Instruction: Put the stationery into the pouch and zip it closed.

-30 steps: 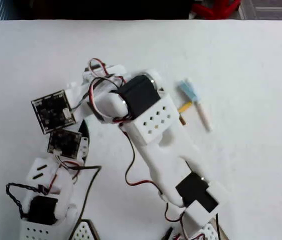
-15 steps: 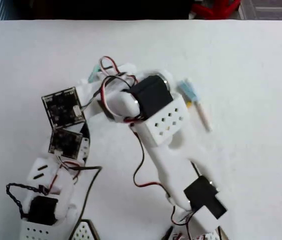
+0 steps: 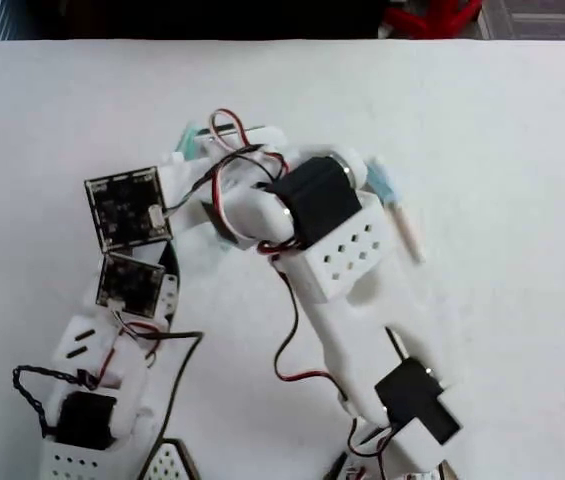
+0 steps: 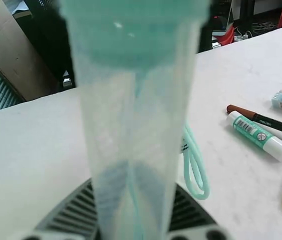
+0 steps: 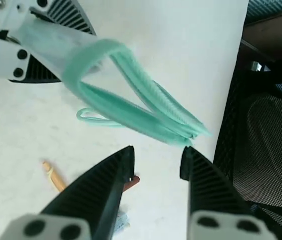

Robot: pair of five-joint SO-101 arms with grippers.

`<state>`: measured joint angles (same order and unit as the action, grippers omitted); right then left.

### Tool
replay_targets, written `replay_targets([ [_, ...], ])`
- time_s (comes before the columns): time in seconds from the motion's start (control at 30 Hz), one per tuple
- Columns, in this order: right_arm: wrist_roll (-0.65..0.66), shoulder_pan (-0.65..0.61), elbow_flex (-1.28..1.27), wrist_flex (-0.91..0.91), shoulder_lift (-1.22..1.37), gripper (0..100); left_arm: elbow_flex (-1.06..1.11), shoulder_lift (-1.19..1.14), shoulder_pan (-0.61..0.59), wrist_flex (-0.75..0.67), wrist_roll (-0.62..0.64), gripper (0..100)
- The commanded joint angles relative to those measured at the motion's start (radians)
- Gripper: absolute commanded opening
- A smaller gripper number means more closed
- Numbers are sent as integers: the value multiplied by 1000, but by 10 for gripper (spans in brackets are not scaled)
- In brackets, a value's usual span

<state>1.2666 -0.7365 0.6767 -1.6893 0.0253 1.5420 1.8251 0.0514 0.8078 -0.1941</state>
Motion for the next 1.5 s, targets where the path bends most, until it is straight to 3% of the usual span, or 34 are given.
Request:
replay_targets([
  [0.0,-5,-41,14,28,16,156,2,-1,-10,-9,11,22],
  [0.3,-2,-59,14,24,107,152,2,-1,-12,-9,11,22],
  [0.47,0,-59,14,68,140,9,2,-1,-12,-9,11,22],
  [0.53,0,-53,14,68,143,26,-6,-1,-12,-9,14,24],
  [0.67,0,-45,40,62,110,19,-18,-1,-4,-28,37,138],
  [0.77,2,-42,83,24,71,19,-20,-1,-12,-41,169,267],
  [0.83,40,-45,107,-22,51,19,-25,-1,-2,-43,206,299],
  [1.1,63,-27,110,-28,2,19,-21,-1,163,-58,109,271],
  [1.3,63,-27,103,-28,-8,19,-17,-1,176,-123,112,263],
  [1.47,64,24,46,-28,-16,19,35,-1,174,-130,106,184],
])
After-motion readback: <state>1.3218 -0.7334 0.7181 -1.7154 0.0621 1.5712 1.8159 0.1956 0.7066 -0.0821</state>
